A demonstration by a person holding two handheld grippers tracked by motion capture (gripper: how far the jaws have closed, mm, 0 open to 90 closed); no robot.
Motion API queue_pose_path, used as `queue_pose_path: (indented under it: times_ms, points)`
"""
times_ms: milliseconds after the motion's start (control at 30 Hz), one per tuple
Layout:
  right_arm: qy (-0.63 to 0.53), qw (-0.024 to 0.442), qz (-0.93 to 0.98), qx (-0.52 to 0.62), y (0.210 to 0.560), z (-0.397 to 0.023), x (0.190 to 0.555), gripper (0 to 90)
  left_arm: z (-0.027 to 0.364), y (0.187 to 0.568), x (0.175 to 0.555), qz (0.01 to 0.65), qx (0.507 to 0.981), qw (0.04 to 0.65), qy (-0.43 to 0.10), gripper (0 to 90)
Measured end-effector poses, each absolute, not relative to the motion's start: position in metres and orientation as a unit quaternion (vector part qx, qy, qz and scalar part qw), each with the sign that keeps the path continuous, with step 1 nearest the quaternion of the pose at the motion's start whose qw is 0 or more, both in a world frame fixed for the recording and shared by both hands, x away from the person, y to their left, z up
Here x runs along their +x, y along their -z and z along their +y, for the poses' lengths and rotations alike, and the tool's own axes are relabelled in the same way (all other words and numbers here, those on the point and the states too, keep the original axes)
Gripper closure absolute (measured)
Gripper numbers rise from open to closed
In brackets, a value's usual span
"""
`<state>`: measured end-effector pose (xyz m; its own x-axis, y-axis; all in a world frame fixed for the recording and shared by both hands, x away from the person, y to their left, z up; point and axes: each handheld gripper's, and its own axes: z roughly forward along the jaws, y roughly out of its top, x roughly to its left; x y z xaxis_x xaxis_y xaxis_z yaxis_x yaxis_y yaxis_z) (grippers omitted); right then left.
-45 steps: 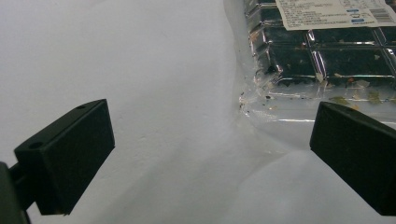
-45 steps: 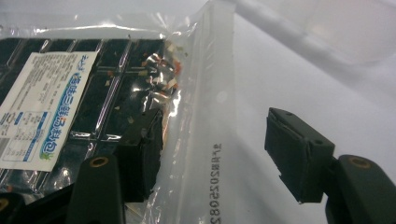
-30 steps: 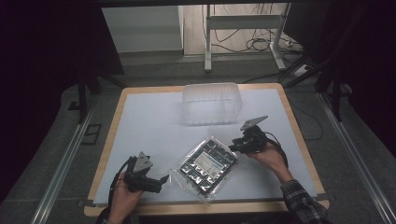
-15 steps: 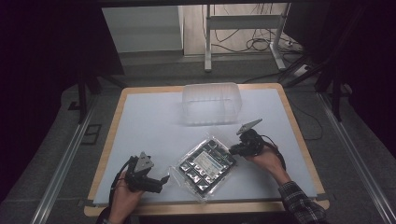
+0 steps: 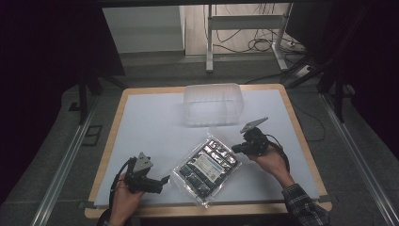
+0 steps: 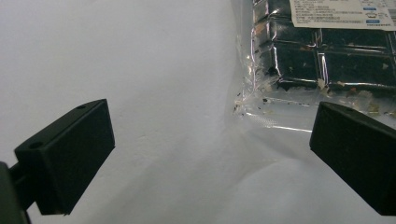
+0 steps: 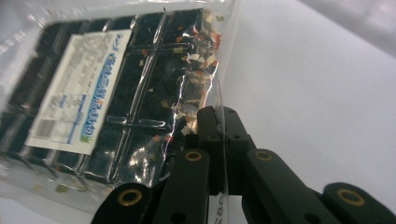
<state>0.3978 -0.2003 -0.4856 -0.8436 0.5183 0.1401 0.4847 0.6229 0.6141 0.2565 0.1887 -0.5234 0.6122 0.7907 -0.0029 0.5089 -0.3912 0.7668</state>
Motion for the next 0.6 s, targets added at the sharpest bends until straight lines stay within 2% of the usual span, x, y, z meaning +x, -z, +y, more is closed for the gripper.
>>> queue_pose_path:
  times_ms: [300, 600]
  points:
    - [-0.355, 0.026, 0.892, 0.279, 0.469, -0.203, 0.391, 88.9, 0.189, 0.521, 0.256, 0.404, 0.810, 0.390, -0.168, 0.0]
    - [-0.394, 0.040, 0.876, 0.276, 0.433, -0.203, 0.380, 88.9, 0.189, 0.522, 0.256, 0.402, 0.810, 0.390, -0.174, 0.0]
